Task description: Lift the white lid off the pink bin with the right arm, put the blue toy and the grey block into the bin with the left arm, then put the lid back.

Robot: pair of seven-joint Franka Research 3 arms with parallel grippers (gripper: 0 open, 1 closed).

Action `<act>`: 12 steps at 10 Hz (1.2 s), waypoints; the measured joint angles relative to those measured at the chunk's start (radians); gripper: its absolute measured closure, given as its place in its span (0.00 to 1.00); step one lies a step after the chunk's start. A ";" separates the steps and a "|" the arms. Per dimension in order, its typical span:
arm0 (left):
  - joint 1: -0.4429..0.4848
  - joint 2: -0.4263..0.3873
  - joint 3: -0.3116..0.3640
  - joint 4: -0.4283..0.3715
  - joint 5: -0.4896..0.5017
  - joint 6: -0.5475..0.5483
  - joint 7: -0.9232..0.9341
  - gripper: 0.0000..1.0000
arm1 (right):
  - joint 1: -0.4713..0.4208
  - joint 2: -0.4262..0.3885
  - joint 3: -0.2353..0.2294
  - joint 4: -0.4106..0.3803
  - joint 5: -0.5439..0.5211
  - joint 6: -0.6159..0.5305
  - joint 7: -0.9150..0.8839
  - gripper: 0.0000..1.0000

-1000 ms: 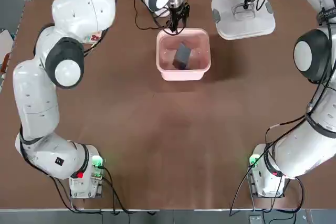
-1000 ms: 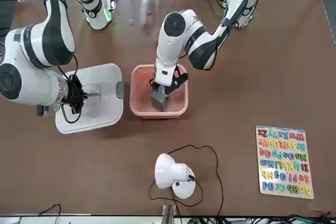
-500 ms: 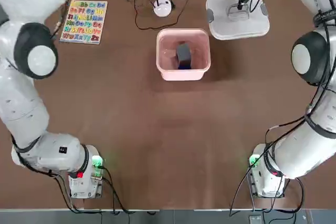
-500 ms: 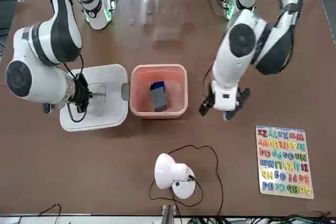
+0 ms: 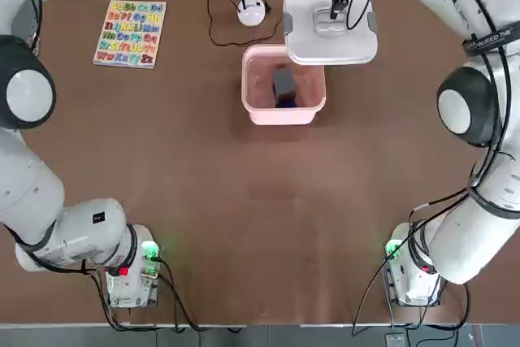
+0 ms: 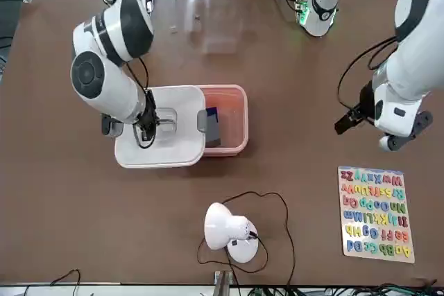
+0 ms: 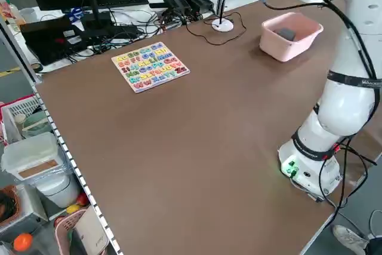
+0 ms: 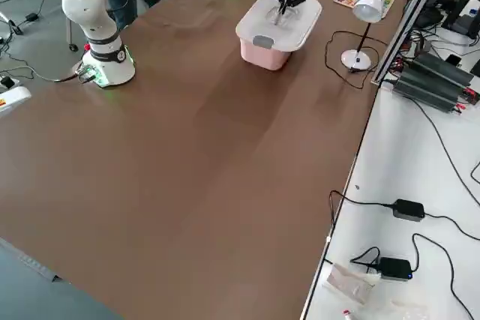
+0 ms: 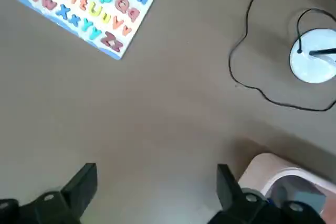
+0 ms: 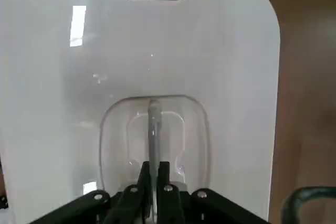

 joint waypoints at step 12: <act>-0.193 -0.256 0.433 -0.166 -0.087 -0.014 0.661 0.00 | 0.171 0.149 0.003 -0.001 0.117 0.111 0.065 0.93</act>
